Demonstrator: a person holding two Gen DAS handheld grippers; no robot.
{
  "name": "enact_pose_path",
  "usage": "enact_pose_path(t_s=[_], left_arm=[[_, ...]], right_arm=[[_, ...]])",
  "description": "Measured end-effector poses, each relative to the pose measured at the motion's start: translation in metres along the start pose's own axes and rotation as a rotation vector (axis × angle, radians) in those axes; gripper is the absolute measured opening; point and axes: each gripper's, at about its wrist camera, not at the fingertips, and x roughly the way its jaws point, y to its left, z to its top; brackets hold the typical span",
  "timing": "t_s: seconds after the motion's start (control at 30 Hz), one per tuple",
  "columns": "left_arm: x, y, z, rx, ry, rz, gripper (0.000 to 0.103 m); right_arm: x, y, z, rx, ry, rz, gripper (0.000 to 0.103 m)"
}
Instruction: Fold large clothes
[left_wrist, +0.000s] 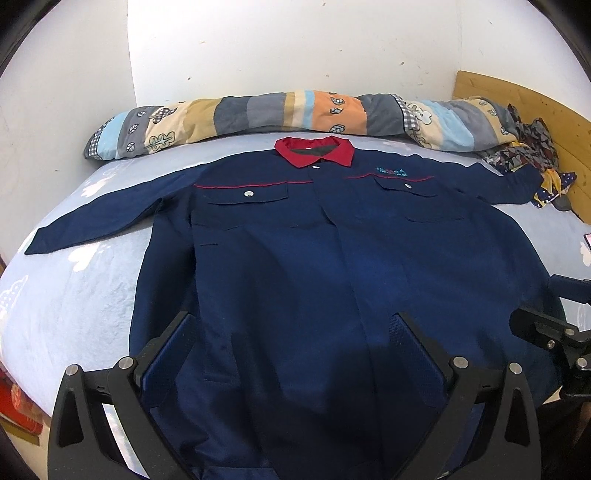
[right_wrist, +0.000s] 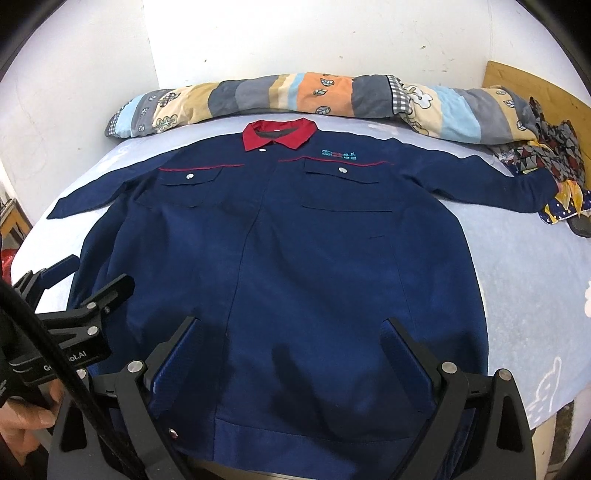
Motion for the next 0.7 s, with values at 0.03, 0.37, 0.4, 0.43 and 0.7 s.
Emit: enact_pose_path(t_s=[0.03,0.37,0.4,0.43,0.7], left_arm=[[-0.0003,-0.0005,0.0003,0.000,0.000,0.001,0.103],[-0.0038,0.0021,0.0013,0.002,-0.005,-0.001,0.103],[-0.0043,0.0022,0.0014,0.002,-0.005,-0.003,0.103],[-0.0045,0.0023,0.0015,0.003,-0.005,-0.003,0.103],[-0.0052,0.0022,0.0021,0.002,-0.006,-0.004,0.103]], right_arm=[[0.0003,-0.0002,0.0000,-0.001,0.001,0.000,0.098],[0.0016,-0.0016,-0.0026,-0.003,0.006,-0.002,0.098],[0.0013,-0.0022,-0.0031,-0.004,0.006,-0.003,0.098],[0.0010,-0.0025,-0.0028,-0.006,0.006,-0.003,0.098],[0.0004,-0.0023,-0.0041,-0.009,0.013,-0.007,0.098]])
